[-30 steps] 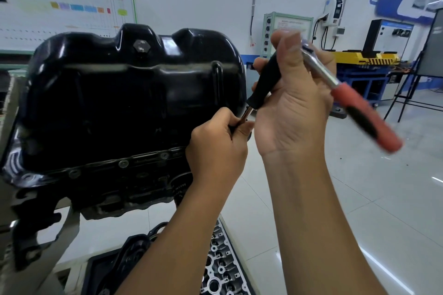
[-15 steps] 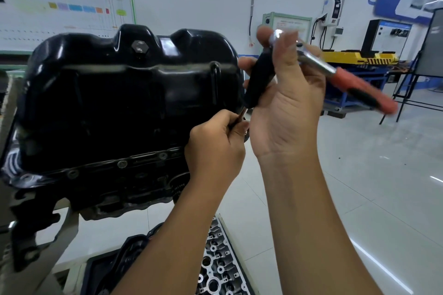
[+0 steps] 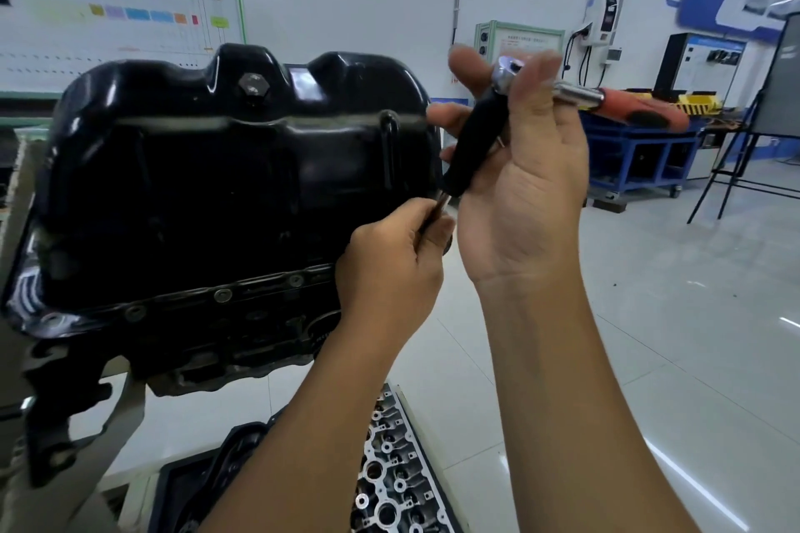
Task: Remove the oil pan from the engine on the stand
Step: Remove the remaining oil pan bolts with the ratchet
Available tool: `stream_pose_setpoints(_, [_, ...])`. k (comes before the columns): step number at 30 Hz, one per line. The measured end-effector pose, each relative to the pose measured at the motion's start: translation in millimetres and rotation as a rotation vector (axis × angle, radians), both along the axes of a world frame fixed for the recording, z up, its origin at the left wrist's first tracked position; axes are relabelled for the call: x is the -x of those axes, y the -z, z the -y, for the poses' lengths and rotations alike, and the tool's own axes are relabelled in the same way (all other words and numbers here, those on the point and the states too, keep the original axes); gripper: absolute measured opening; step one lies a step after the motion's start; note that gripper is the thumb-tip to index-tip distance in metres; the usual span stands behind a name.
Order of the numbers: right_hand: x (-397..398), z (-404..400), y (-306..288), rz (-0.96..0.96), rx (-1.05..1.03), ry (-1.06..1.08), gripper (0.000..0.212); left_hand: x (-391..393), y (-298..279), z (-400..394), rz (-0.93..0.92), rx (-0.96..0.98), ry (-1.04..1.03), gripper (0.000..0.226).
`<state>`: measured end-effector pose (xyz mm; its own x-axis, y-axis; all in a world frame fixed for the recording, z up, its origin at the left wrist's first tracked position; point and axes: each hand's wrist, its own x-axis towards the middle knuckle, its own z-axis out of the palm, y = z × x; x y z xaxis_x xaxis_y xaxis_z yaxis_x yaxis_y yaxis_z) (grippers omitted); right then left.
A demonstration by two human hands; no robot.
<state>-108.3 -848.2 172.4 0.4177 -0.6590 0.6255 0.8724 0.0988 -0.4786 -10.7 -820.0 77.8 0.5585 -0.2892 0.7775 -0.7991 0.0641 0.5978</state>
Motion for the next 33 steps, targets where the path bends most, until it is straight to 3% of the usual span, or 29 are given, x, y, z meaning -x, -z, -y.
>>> stream_pose_setpoints(2, [2, 0, 0, 0.053, -0.03, -0.005, 0.012, 0, 0, 0, 0.003, -0.012, 0.005, 0.023])
stream_pose_setpoints(5, [3, 4, 1, 0.081, -0.024, 0.077, 0.029, 1, 0, 3, 0.01, 0.041, -0.048, 0.015])
stream_pose_setpoints(9, [4, 8, 2, 0.034, 0.022, 0.036, 0.007, 4, 1, 5, 0.047, 0.121, -0.132, 0.016])
stream_pose_setpoints(12, [3, 11, 3, -0.023, 0.027, -0.008, 0.03, 4, 2, 6, 0.029, 0.143, -0.126, 0.021])
stream_pose_setpoints(15, [4, 15, 2, -0.043, 0.012, -0.02, 0.039, 3, 2, 2, 0.078, 0.022, -0.089, 0.02])
stream_pose_setpoints(20, [6, 9, 1, 0.044, -0.011, -0.023, 0.02, 3, 0, 1, 0.042, 0.03, -0.074, 0.016])
stream_pose_setpoints(22, [3, 8, 3, 0.078, -0.022, 0.036, 0.03, 4, 0, 2, 0.064, 0.059, -0.101, 0.015])
stream_pose_setpoints(25, [2, 8, 2, 0.039, -0.015, -0.001, 0.02, 5, 1, 4, 0.076, 0.108, -0.132, 0.012])
stream_pose_setpoints(28, [4, 15, 0, -0.012, -0.048, -0.054, 0.032, 6, 3, 7, 0.013, 0.138, -0.073, 0.02])
stream_pose_setpoints(31, [5, 13, 1, 0.051, -0.035, -0.018, 0.016, 5, 4, 9, 0.027, 0.151, -0.084, 0.026])
stream_pose_setpoints(33, [3, 11, 3, 0.068, -0.017, 0.038, 0.025, 5, 3, 9, 0.059, 0.153, -0.13, 0.026])
